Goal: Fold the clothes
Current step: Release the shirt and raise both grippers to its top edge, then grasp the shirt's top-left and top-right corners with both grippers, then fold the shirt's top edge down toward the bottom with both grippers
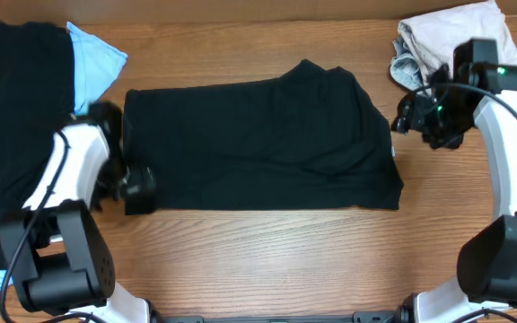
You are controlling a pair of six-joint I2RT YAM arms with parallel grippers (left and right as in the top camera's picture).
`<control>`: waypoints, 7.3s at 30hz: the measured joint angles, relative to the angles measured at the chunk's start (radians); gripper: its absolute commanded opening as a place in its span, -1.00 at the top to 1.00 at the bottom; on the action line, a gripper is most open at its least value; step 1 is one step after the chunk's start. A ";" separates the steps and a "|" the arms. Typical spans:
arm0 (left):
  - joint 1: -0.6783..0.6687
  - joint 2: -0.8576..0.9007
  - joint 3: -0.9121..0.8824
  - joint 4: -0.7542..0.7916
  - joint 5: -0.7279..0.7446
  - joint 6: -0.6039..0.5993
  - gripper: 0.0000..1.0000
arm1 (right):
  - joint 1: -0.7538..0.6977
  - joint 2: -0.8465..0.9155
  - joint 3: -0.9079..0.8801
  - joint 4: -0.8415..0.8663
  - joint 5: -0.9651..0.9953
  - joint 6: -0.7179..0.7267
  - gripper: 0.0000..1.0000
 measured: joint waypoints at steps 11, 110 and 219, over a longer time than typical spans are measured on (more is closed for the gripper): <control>-0.026 0.000 0.611 -0.210 0.213 0.139 -0.93 | 0.167 0.000 0.196 -0.029 -0.021 -0.024 -0.76; -0.026 0.773 0.963 0.117 0.071 0.264 0.92 | 0.352 0.768 0.508 0.734 0.042 -0.064 -0.35; -0.089 0.483 1.048 -0.464 0.087 0.177 0.92 | 0.364 0.413 0.508 -0.284 0.116 0.093 0.92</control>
